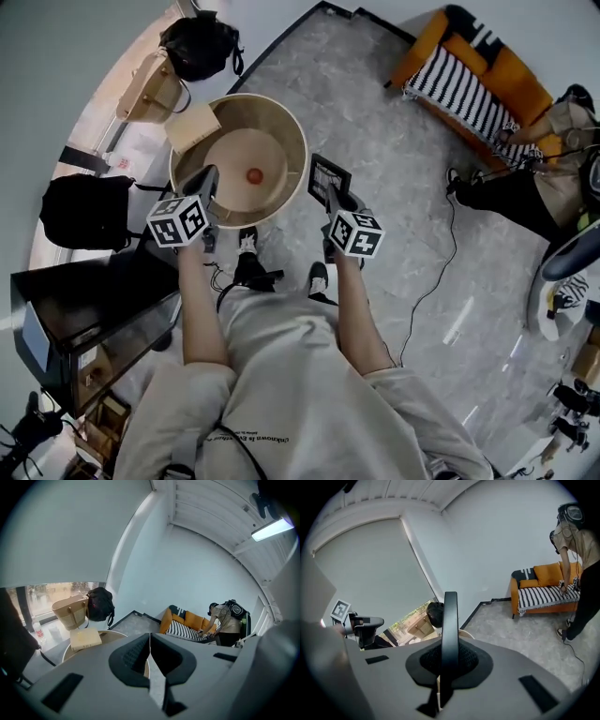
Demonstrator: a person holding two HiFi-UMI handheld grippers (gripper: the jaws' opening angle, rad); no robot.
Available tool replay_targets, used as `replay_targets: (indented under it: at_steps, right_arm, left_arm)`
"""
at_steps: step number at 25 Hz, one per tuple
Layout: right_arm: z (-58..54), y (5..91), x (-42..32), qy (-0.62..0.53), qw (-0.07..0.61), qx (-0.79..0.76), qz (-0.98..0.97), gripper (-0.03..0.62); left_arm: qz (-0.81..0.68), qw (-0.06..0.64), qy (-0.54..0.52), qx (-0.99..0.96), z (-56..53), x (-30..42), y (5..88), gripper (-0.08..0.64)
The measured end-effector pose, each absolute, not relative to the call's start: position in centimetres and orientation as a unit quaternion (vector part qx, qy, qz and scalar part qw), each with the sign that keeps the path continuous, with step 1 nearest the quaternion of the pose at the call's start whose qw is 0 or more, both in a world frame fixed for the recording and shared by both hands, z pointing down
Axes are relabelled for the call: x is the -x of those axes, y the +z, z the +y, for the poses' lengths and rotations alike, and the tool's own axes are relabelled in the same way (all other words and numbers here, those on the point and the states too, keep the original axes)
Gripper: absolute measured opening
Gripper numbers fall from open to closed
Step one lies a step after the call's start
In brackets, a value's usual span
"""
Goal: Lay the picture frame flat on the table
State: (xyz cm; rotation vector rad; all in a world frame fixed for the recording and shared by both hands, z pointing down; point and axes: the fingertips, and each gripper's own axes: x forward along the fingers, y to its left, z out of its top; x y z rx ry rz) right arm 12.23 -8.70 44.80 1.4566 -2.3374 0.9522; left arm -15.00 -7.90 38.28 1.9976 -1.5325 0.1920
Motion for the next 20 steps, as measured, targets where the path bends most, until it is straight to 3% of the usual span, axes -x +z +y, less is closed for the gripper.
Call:
replay_targets:
  at_steps: [6,13,20]
  right_arm:
    - [-10.4,45.4,-8.6,0.306,0.175,-0.495,-0.794,0.041]
    - [-13.8,44.7,-5.1,0.315,0.159,-0.505,-0.787,0.041]
    - [-13.6,49.2,-3.8,0.348,0.18,-0.532,-0.75,0.041]
  left_arm:
    - [-0.573,0.323,0.062,-0.751,-12.2,21.0,39.4,0.023]
    - [-0.559,0.336,0.051,-0.756,-14.5,28.2,40.8,0.023]
    - [-0.539,0.356,0.121,-0.754,-14.3,32.9,46.0,0.023]
